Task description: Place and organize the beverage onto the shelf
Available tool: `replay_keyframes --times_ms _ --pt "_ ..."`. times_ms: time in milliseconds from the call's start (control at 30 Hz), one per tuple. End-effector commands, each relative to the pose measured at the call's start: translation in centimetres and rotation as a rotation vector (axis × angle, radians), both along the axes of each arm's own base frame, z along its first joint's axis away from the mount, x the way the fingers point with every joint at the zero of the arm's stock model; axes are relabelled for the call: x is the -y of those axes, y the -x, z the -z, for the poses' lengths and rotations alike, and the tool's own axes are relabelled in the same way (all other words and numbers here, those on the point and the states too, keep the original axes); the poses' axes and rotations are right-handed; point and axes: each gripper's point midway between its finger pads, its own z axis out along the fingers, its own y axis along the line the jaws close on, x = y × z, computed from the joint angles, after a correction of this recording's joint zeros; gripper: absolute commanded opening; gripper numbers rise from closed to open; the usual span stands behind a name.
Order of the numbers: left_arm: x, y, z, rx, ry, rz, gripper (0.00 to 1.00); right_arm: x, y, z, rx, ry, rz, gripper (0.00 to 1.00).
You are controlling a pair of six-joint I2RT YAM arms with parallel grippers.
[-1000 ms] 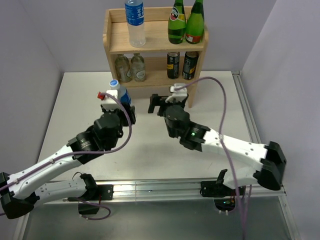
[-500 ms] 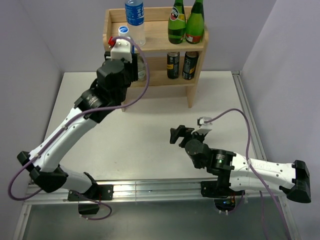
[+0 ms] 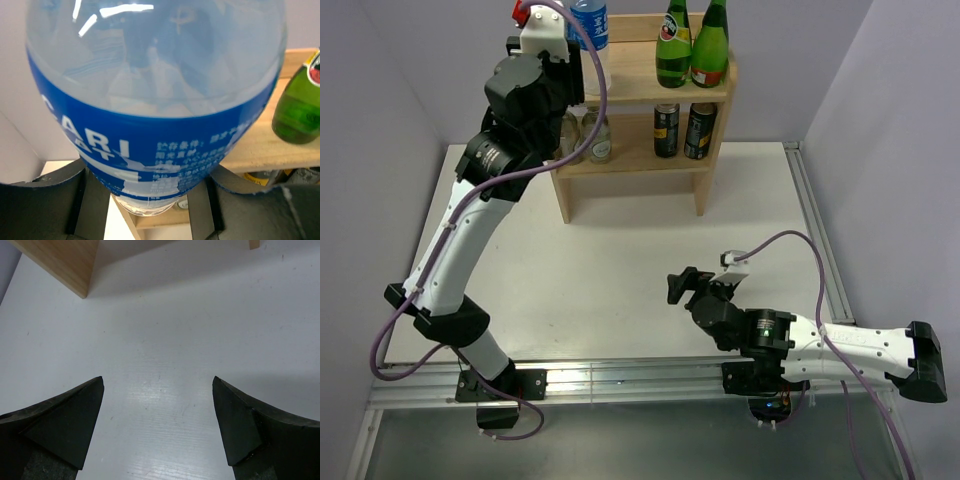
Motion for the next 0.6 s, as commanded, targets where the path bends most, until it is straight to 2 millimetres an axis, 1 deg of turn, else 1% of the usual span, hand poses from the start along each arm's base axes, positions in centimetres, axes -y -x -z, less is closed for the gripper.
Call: replay_keyframes --times_ms 0,33,100,133,200,300,433,500,567 --pt "-2.1 1.4 -6.4 0.182 0.103 -0.007 0.0 0.4 -0.1 -0.1 0.019 -0.029 0.034 0.96" --pt "-2.5 1.1 -6.4 0.185 0.106 -0.015 0.0 0.4 0.0 0.1 0.016 -0.027 0.033 0.96" --pt "-2.5 0.6 -6.3 0.186 0.114 -0.006 0.0 0.4 0.0 0.2 0.014 -0.03 0.031 0.95" --pt "-2.9 0.1 -6.2 0.184 0.115 -0.012 0.0 0.5 0.1 0.5 0.01 -0.029 0.034 0.96" --pt "-2.5 -0.6 -5.9 0.18 0.125 0.015 0.0 0.6 0.1 0.7 0.008 -0.027 0.037 0.95" --pt "-3.2 -2.0 -5.5 0.175 0.134 0.022 0.0 0.7 0.3 1.1 0.0 -0.027 0.039 0.95" --pt "-3.5 -3.5 -4.9 0.164 0.167 0.042 0.0 1.0 0.4 1.7 -0.007 -0.021 0.047 0.95" --pt "-3.9 -4.2 -4.7 0.16 0.183 0.042 0.0 1.1 0.5 1.9 -0.011 -0.017 0.05 0.95" --pt "-3.8 -4.6 -4.4 0.157 0.19 0.056 0.0 1.1 0.5 2.1 -0.013 -0.011 0.051 0.95"
